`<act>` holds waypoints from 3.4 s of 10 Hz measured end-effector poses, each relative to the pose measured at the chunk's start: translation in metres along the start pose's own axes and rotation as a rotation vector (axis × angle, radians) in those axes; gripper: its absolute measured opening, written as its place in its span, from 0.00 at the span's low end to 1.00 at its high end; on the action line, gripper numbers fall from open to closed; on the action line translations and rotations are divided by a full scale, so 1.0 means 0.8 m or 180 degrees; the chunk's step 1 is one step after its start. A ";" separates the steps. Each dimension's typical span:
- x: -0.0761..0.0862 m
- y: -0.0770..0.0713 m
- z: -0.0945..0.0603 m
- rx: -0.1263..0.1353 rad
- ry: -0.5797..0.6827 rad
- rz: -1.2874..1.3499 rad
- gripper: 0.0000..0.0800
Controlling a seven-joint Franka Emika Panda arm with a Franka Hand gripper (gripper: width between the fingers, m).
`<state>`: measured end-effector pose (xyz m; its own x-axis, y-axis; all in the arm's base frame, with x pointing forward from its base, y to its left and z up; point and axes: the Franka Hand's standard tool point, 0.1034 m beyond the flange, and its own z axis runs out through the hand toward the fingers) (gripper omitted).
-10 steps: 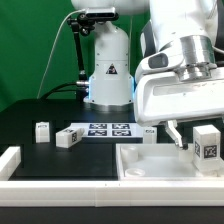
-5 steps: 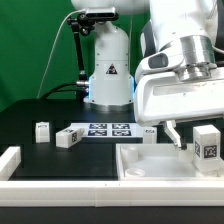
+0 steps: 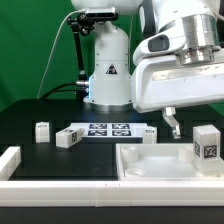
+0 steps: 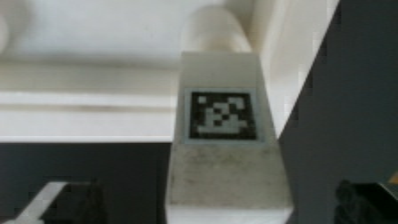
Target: Assemble one leg
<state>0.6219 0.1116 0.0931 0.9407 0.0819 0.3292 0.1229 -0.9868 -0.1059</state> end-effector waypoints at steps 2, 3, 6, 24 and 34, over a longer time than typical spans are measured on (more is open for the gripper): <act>0.007 -0.004 0.001 0.0079 -0.0446 0.0022 0.81; -0.002 -0.005 0.004 0.0119 -0.0765 0.0024 0.81; 0.009 -0.002 0.010 0.0217 -0.1335 0.0043 0.81; 0.003 0.005 0.015 -0.0538 -0.0978 0.3862 0.37; 0.002 0.003 0.015 -0.0188 -0.1065 0.1720 0.81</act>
Offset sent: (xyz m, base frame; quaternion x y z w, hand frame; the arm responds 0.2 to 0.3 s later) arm 0.0086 -0.0045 -0.0042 -0.0045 -0.1460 0.0020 0.9893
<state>0.6276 0.1109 0.0825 0.9141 -0.3997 -0.0681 -0.4052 -0.9063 -0.1201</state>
